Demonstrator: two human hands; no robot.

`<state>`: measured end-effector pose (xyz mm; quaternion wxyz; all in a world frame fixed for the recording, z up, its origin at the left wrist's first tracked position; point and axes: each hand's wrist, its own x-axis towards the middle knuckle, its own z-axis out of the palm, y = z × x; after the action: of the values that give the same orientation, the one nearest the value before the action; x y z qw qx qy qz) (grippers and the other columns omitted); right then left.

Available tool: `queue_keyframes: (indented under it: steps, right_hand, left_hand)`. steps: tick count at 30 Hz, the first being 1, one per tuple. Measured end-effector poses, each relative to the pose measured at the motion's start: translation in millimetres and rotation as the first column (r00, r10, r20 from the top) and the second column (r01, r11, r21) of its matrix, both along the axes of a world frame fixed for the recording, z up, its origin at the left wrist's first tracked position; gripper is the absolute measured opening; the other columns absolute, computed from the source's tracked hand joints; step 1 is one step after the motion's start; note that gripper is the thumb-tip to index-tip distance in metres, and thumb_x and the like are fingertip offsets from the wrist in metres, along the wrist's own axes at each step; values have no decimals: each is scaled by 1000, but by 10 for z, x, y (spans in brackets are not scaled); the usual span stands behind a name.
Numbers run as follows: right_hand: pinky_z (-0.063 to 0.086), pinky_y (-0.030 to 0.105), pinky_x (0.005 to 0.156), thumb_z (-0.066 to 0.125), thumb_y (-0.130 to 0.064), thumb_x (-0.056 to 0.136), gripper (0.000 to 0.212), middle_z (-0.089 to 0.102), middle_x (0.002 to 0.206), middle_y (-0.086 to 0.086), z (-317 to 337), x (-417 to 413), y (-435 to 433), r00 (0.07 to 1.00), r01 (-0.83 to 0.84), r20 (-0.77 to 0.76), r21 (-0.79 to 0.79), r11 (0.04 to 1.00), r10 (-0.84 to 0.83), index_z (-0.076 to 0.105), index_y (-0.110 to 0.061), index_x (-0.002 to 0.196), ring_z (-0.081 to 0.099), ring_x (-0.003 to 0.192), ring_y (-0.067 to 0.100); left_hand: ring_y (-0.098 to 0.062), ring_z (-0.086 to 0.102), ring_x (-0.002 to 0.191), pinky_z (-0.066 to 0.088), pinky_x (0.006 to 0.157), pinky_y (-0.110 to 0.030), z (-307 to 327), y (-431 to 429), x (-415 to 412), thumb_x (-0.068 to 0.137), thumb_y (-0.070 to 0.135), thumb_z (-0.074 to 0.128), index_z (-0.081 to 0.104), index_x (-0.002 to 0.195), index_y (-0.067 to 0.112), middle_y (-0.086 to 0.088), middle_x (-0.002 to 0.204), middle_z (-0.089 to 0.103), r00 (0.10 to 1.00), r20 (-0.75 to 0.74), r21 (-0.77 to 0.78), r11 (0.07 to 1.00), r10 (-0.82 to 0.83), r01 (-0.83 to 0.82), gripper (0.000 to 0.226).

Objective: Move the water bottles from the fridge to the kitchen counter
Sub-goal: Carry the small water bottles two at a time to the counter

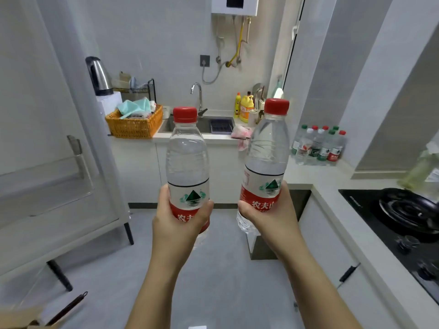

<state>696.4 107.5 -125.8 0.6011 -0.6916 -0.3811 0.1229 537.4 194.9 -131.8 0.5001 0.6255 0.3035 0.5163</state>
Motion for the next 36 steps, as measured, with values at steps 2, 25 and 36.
queue_keyframes:
  steps: [2, 25, 36]
  right_hand:
    - [52, 12, 66, 83, -28, 64, 68, 67, 104, -11, -5, 178, 132, 999, 46, 6, -8, 999, -46, 48, -26, 122, 66, 92, -1]
    - [47, 6, 59, 85, -23, 64, 62, 62, 101, -12, -232, 1616, 825, 910, 410, -42, -45, 911, -412, 45, -35, 111, 62, 87, -8]
    - [47, 7, 57, 86, -22, 66, 66, 61, 100, -15, -356, 2814, 798, 908, 414, -60, -22, 910, -415, 44, -28, 116, 62, 90, 0]
  left_hand:
    - [7, 62, 91, 47, 55, -4, -1, 182, 222, 52, 58, 75, 50, 105, 47, 26, 93, 64, 998, 16, -2, 998, -63, 63, 59]
    - [11, 60, 88, 46, 57, -3, -138, 1338, 1987, 58, 61, 72, 44, 97, 66, 32, 92, 61, 915, -74, 1, 918, -396, 397, 48]
    - [6, 62, 89, 49, 60, -5, -232, 1351, 3169, 57, 59, 72, 45, 109, 49, 22, 96, 63, 921, -119, 6, 928, -370, 374, 59]
